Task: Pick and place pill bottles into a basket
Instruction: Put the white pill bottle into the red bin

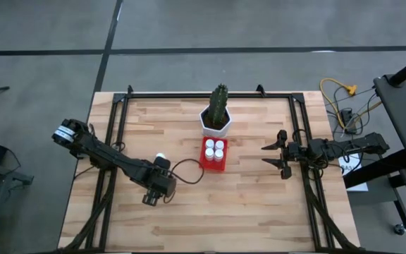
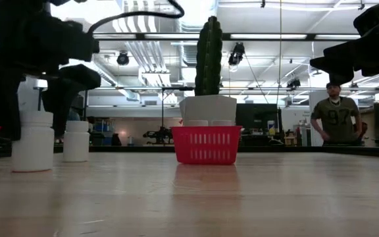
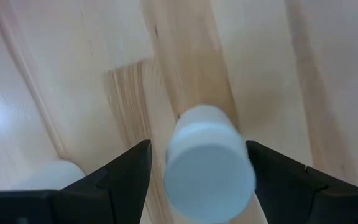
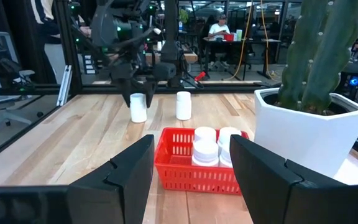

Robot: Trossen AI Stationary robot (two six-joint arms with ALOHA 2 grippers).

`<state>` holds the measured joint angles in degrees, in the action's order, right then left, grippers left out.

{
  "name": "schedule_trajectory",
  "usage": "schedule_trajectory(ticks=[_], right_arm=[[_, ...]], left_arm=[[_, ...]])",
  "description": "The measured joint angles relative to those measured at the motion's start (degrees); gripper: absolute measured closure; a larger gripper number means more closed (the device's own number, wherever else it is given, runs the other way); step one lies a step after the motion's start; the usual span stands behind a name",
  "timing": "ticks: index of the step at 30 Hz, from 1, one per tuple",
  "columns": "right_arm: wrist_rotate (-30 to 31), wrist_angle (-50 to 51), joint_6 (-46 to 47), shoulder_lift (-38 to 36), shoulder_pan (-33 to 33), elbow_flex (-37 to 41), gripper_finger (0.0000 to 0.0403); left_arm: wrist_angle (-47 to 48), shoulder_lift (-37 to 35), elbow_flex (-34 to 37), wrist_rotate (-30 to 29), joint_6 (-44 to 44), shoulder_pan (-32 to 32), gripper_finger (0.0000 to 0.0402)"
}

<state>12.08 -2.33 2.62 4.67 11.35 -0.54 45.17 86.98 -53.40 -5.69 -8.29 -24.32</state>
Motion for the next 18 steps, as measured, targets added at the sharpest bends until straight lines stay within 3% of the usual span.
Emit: schedule_trajectory(ticks=[14,18], right_arm=[[0.0,0.0,0.4,0.0,0.0,0.0,0.0202],[0.0,0.0,0.5,0.0,0.0,0.0,0.0202]], left_arm=[[-1.8,0.9,0.6,-0.1,-0.4,0.0,0.0165],[-1.9,2.1,0.6,-0.1,-0.2,0.0,0.0191]])
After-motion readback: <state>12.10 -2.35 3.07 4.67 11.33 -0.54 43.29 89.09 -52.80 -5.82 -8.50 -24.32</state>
